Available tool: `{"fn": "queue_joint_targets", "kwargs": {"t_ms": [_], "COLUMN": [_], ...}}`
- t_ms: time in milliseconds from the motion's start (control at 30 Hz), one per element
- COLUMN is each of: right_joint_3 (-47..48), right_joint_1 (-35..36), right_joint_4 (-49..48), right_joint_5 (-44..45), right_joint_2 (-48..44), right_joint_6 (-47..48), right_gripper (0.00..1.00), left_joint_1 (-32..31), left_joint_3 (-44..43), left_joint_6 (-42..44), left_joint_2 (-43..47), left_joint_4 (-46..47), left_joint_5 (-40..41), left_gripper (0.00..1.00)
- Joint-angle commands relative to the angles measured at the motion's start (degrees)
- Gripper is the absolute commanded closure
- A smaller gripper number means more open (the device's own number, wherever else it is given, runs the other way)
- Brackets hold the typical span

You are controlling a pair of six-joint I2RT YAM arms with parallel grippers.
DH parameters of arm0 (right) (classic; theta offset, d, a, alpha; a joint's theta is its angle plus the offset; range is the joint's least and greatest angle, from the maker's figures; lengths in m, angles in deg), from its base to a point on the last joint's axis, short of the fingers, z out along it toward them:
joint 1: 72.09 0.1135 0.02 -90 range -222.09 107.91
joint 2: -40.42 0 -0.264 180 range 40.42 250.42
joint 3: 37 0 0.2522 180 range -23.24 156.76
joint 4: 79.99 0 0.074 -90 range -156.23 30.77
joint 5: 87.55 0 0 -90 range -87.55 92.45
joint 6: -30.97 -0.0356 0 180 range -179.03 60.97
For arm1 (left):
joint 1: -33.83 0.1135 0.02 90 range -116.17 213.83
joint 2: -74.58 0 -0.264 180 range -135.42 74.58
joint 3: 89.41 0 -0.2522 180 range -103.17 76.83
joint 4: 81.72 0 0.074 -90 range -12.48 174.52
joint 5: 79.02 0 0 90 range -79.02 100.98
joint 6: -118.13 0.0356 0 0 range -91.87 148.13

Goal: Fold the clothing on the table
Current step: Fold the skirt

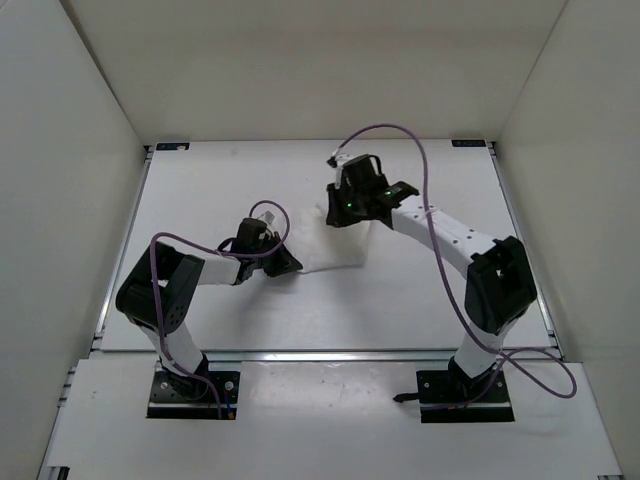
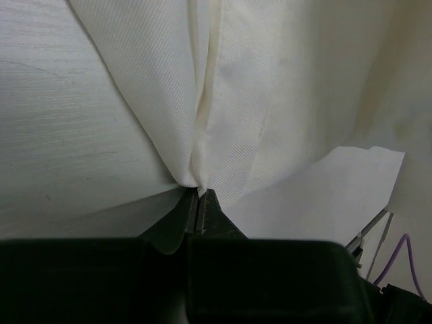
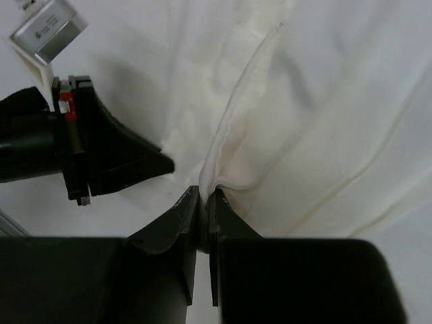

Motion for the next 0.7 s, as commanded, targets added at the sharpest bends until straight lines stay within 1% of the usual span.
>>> {"fn": "queue_joint_targets", "kwargs": {"t_ms": [0,167,400,433,467,500,600,633,667], "right_joint_3": [1.4,4.4,5.8,6.2,6.5,7.1,6.2,5.6,4.9], "right_joint_1": [3.5,7.9,8.8,8.9,8.8,9.0,8.8,8.8,9.3], "right_joint_4": [-5.0,-4.6,-5.4,-5.1,-4.9,-4.1,-5.0,-6.0,-6.0], "right_joint_5": [-2.8,-4.0,-9.5,-9.8,-10.5,-10.7,-14.0,-14.7,-15.2], "right_joint_2": [4.4,12.7,16.3,16.4,16.6,16.5,14.4,13.3,11.3], "right_joint_6": [-1.6,-2.5,-4.1,-3.8,-3.6,-3.7,-4.1,-4.7,-5.2], "right_gripper": [1.0,1.0,1.0,0.97,0.91,0.87,0.77,0.73,0.65], "left_joint_1": [1.0,1.5,2.4,2.6,2.8,2.7,3.2,3.5,4.2], "left_joint_3": [1.3,2.3,4.1,4.0,4.1,4.0,5.0,5.1,6.2], "left_joint_6": [0.6,0.8,1.0,0.9,1.0,1.0,0.6,0.2,-0.8], "left_joint_2": [1.1,2.0,3.8,3.8,4.2,4.3,5.5,6.4,7.1], "left_joint_4": [0.2,0.4,0.5,0.7,0.5,0.7,0.8,0.9,2.4], "left_joint_5": [-0.8,-1.1,-2.0,-1.7,-1.9,-2.4,-2.6,-3.2,-3.2], "left_gripper": [0.98,0.95,0.91,0.9,0.84,0.73,0.59,0.51,0.45]}}
